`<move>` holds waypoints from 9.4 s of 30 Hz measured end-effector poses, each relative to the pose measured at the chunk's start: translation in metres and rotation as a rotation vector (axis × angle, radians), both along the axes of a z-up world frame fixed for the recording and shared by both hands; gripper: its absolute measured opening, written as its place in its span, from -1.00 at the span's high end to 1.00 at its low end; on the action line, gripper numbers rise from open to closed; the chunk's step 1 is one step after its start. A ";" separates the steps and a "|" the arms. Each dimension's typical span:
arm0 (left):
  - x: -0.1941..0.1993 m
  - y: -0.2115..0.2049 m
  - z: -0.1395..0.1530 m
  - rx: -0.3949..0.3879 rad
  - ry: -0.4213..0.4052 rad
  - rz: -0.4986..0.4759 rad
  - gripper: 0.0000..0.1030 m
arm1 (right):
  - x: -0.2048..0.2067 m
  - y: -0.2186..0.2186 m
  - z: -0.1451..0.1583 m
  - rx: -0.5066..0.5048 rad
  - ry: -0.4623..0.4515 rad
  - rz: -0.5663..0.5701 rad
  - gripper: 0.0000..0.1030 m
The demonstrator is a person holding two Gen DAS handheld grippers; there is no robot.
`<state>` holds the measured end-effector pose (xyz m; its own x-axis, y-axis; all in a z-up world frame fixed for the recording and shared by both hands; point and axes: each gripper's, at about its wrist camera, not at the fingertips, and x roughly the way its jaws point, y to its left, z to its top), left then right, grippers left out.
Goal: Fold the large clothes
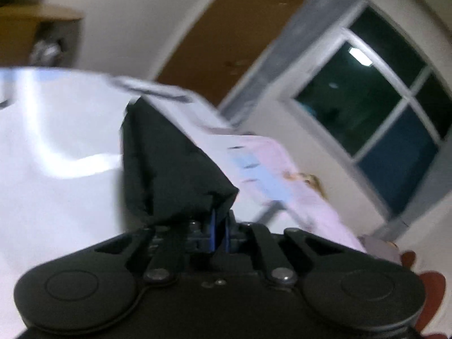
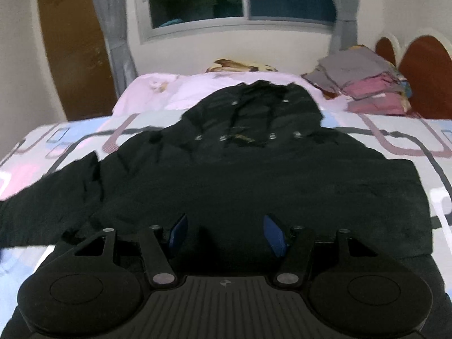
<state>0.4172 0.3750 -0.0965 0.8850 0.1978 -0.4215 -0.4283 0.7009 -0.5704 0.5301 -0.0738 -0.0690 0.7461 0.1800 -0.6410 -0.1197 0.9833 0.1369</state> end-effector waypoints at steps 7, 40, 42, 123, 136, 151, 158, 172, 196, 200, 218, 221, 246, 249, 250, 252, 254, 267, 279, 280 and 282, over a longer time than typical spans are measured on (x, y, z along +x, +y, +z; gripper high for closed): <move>0.075 -0.121 0.053 0.118 -0.098 -0.315 0.91 | -0.006 -0.050 0.016 0.049 -0.036 -0.087 -0.17; 0.107 -0.281 0.013 0.416 0.108 -0.575 -0.10 | 0.020 -0.154 -0.017 0.243 0.111 -0.124 -0.51; 0.122 -0.268 0.000 0.366 0.139 -0.570 0.00 | 0.024 -0.146 -0.021 0.237 0.092 -0.081 -0.08; 0.357 -0.293 0.021 0.410 0.125 -0.813 0.96 | 0.238 -0.170 0.028 0.141 -0.061 0.038 0.90; 0.079 -0.283 0.012 0.558 0.081 -0.909 0.08 | -0.044 -0.150 0.030 -0.056 -0.134 0.201 0.46; 0.083 -0.336 0.009 0.423 0.220 -0.903 0.44 | -0.017 -0.099 0.034 0.017 -0.001 0.158 0.23; 0.097 -0.343 -0.056 0.343 0.372 -0.870 0.52 | -0.015 -0.080 -0.044 -0.107 0.119 0.168 0.23; 0.220 -0.377 0.001 0.423 0.261 -0.697 0.06 | 0.131 -0.089 0.006 0.011 0.011 0.085 0.23; 0.099 -0.412 -0.020 0.680 0.386 -0.815 -0.15 | 0.018 -0.092 -0.012 -0.126 0.076 0.123 0.22; 0.056 -0.405 -0.001 0.692 0.334 -0.794 -0.33 | -0.030 -0.094 0.011 -0.062 0.043 0.114 0.02; -0.100 -0.328 -0.002 0.691 0.384 -0.717 -0.38 | -0.198 -0.193 0.047 0.131 0.026 -0.016 -0.28; -0.139 -0.302 -0.010 0.644 0.416 -0.688 -0.35 | -0.233 -0.226 0.036 0.151 0.069 -0.054 -0.28; -0.282 -0.245 -0.034 0.267 0.424 -0.658 -0.12 | -0.383 -0.306 -0.029 0.472 0.253 -0.143 -0.28; -0.275 -0.242 -0.041 0.215 0.399 -0.668 -0.06 | -0.375 -0.305 -0.033 0.528 0.251 -0.130 -0.28; -0.272 -0.241 -0.043 0.198 0.390 -0.674 -0.05 | -0.373 -0.305 -0.034 0.545 0.248 -0.128 -0.28; -0.267 -0.235 -0.046 0.150 0.370 -0.678 0.00 | -0.368 -0.307 -0.038 0.605 0.249 -0.115 -0.27; -0.265 -0.228 -0.048 0.091 0.350 -0.698 0.18 | -0.365 -0.304 -0.039 0.624 0.259 -0.087 -0.27; -0.261 -0.233 -0.052 -0.066 0.272 -0.756 0.80 | -0.360 -0.289 -0.037 0.731 0.238 0.050 0.71; -0.241 -0.225 0.037 -0.136 -0.010 -0.673 0.81 | -0.307 -0.306 0.068 0.865 0.069 0.075 0.73; -0.231 -0.224 0.044 -0.142 -0.030 -0.670 0.81 | -0.294 -0.309 0.077 0.881 0.060 0.066 0.73; -0.206 -0.222 0.058 -0.162 -0.063 -0.663 0.80 | -0.261 -0.309 0.090 0.911 0.055 0.044 0.73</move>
